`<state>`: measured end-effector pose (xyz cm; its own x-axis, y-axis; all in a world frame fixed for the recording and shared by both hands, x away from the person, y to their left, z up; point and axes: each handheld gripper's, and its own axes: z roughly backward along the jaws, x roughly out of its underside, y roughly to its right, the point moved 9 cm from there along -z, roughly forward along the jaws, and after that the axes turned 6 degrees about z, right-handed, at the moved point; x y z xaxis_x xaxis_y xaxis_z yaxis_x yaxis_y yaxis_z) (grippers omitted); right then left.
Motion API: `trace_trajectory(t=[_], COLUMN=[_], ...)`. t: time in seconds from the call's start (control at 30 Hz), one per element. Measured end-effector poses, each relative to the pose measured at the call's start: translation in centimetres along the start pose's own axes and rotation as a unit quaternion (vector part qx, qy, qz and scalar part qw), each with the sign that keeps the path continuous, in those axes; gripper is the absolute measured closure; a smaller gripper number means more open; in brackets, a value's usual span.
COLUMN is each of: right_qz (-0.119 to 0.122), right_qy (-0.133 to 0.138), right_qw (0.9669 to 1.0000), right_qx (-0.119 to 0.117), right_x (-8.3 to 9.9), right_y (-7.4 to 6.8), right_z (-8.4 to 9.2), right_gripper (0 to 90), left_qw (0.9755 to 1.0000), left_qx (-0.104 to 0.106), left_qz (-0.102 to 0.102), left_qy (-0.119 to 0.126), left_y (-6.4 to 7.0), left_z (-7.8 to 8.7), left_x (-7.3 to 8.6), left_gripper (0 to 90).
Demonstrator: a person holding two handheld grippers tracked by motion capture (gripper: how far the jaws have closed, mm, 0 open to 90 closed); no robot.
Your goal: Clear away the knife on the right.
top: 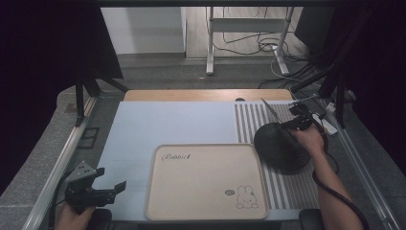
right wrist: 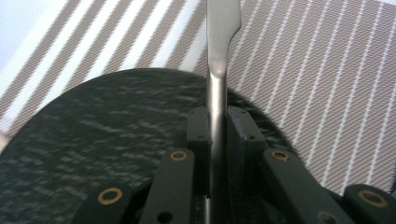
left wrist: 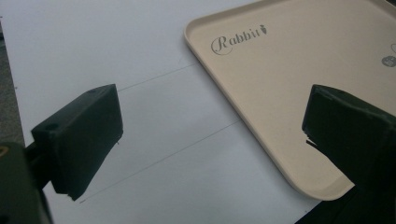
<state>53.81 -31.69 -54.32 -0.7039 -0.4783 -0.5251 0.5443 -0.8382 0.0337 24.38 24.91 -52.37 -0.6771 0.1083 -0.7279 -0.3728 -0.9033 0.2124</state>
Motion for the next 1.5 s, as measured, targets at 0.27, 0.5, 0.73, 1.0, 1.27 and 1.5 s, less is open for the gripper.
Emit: trace_trajectory(t=[0.27,0.5,0.73,1.0,1.27,1.5], right_qz=[0.027,0.045,0.069,0.09,0.108,0.125], right_qy=[0.004,0.008,0.016,0.002,-0.008,-0.015], right_qw=[0.9995,0.998,0.9952,0.9928,0.9893,0.985], right_qx=[-0.015,-0.043,-0.067,-0.079,-0.098,-0.118], right_x=[0.8,1.5,2.3,3.5,4.8,5.8], right_y=[-3.2,-6.1,-9.4,-11.9,-14.6,-17.5], right_z=[1.1,1.7,2.6,2.7,3.0,3.6], right_gripper=[80.1,80.0,80.0,80.0,80.0,80.0], left_qw=[1.0,1.0,1.0,1.0,1.0,1.0], left_qx=[0.001,0.002,0.004,0.008,0.009,0.009], left_qz=[0.0,-0.001,-0.003,-0.001,0.0,0.0], left_qy=[0.0,0.0,-0.003,-0.002,0.0,0.0], left_y=[0.0,0.0,0.1,0.1,0.1,0.1], left_z=[0.0,0.0,-0.1,-0.1,-0.1,0.0], left_x=[0.0,0.0,0.0,0.0,0.0,0.0], left_gripper=[5.1,5.1,5.0,5.0,5.0,5.0])
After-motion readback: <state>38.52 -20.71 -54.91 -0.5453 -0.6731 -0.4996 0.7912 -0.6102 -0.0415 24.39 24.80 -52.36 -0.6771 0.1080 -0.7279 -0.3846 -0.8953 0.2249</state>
